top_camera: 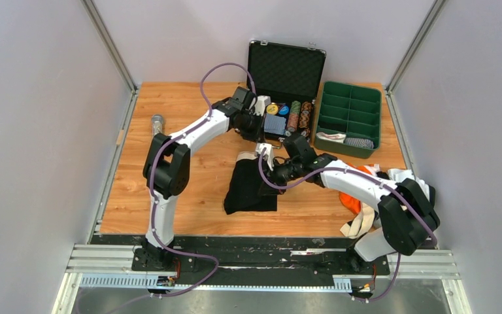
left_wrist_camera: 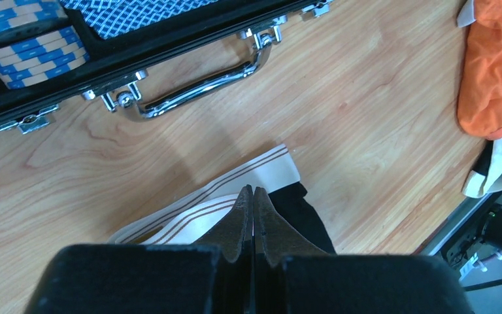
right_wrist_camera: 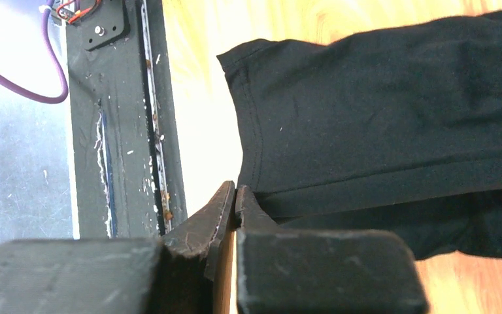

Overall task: Roll the underwear
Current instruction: Fold the underwear at the center of the board.

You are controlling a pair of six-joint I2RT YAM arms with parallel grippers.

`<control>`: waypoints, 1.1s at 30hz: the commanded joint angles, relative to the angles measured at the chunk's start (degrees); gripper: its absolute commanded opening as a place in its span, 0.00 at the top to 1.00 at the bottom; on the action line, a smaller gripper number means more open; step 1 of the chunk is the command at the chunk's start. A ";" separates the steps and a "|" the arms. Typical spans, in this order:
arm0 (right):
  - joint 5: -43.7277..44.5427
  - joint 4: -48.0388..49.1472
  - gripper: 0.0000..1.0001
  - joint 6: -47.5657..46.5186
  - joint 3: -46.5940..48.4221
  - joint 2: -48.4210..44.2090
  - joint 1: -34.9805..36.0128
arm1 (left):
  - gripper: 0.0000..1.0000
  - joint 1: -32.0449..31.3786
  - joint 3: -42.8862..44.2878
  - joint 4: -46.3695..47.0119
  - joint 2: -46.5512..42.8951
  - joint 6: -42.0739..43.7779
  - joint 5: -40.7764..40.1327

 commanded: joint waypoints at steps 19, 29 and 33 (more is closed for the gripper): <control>2.02 -21.35 0.51 -8.47 0.84 -5.48 -8.95 | 0.52 -1.28 6.43 3.50 0.12 3.18 1.34; 3.84 -23.24 0.38 6.13 13.01 5.45 -20.83 | 0.42 3.28 -10.17 0.32 -17.16 4.93 -2.75; 6.65 -16.06 0.48 15.36 20.06 14.50 -21.36 | 0.45 4.26 -25.03 1.41 -23.23 4.43 0.34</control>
